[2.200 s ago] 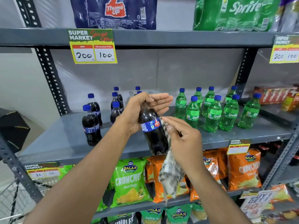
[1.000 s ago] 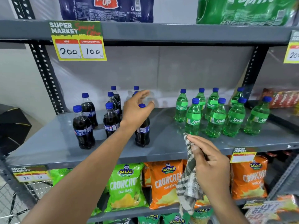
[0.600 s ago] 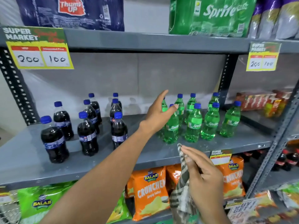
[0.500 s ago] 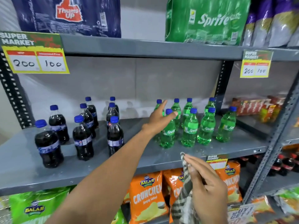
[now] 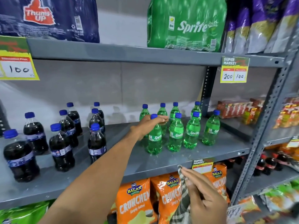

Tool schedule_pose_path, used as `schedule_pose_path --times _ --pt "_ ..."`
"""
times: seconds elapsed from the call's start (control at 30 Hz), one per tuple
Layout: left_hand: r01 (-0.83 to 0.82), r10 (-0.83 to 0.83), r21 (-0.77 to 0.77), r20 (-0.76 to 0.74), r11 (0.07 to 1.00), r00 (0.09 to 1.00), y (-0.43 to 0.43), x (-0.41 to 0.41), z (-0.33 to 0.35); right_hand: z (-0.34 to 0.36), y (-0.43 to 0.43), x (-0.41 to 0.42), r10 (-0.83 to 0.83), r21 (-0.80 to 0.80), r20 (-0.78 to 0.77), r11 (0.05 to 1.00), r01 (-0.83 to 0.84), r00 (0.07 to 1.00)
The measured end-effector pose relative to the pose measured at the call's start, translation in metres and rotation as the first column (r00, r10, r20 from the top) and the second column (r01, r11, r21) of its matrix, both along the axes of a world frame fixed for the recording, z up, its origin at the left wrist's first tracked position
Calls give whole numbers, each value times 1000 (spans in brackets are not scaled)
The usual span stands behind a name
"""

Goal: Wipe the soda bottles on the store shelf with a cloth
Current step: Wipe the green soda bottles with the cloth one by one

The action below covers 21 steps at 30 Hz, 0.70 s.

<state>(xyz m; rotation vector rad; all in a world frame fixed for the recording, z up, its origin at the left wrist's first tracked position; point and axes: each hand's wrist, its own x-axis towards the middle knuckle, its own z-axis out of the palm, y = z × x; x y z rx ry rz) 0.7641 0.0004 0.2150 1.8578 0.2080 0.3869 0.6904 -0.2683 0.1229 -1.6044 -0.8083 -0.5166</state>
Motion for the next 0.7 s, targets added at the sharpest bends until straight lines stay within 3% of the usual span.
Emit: schedule_pose_path --times 0.17,0.3,0.37,0.53,0.63,0.7 --pt "91 -70 -197 109 976 992 -11 -17 4 18 11 6 36 19 46 999 -36 998" --pt "251 -200 -261 207 932 958 -25 -40 11 43 41 13 -39 -83 382 994 76 923" --pt "319 -249 -297 249 900 936 -34 -51 15 52 59 13 -45 -158 474 978 135 879" --pt "439 -295 -534 336 723 895 -49 -72 20 73 85 -8 -35 -168 532 975 146 846" --pt "467 -317 -542 351 699 881 -49 -84 23 78 85 -21 -18 -196 568 968 156 823" --pt "477 -310 -548 373 687 874 -50 -92 25 82 82 -17 -33 -167 484 977 130 874"
